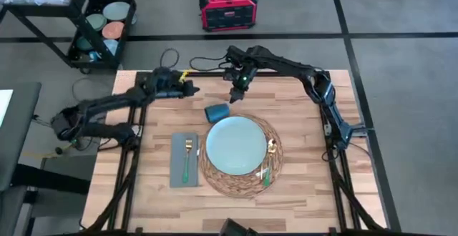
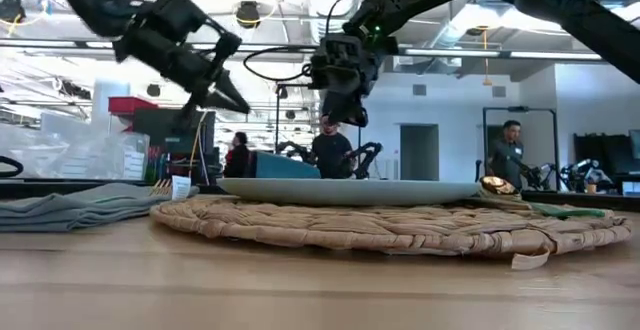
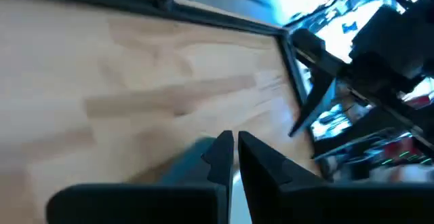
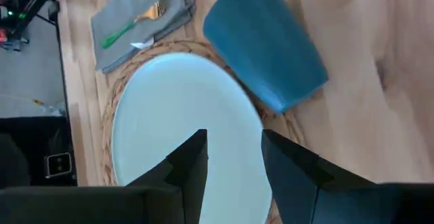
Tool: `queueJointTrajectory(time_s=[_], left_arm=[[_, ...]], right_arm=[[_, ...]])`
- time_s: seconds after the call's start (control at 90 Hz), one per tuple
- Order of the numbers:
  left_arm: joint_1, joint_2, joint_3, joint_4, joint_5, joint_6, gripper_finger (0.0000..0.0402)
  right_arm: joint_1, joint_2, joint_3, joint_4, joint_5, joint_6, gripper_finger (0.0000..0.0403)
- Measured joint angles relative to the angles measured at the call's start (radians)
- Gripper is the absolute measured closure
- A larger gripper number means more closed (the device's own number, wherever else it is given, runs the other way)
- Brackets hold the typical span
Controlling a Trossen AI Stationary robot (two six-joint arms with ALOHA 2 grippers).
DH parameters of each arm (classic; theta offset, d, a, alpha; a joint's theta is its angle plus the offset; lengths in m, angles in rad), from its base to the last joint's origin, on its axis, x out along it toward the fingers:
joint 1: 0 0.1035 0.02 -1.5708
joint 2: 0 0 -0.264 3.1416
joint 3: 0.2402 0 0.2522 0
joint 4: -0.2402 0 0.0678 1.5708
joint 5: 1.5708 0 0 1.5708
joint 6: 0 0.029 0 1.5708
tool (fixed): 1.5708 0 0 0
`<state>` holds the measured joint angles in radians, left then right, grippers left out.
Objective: Set table place
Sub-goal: Move the blue cup to the top of the brown placemat
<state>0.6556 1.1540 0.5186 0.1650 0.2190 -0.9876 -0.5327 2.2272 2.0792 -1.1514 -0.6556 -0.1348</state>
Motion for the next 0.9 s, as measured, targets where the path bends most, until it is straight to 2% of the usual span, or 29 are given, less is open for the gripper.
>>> queueJointTrajectory(time_s=[0.167,0.5,0.678,0.9], left_arm=[[-0.127,-0.001,-0.068,0.079,-0.118,-0.120,0.0394],[-0.375,-0.001,-0.079,0.083,-0.326,-0.321,0.0393],[-0.414,0.005,-0.079,0.091,-0.354,-0.390,0.0376],[-0.409,0.019,-0.079,0.065,-0.367,-0.437,0.0316]], right_arm=[[-0.005,0.000,0.000,0.003,0.000,0.002,0.0276],[-0.015,0.000,0.000,-0.004,0.000,-0.003,0.0276],[-0.012,0.000,0.000,-0.008,-0.003,-0.028,0.0276],[-0.009,0.000,0.000,-0.031,-0.042,-0.050,0.0276]])
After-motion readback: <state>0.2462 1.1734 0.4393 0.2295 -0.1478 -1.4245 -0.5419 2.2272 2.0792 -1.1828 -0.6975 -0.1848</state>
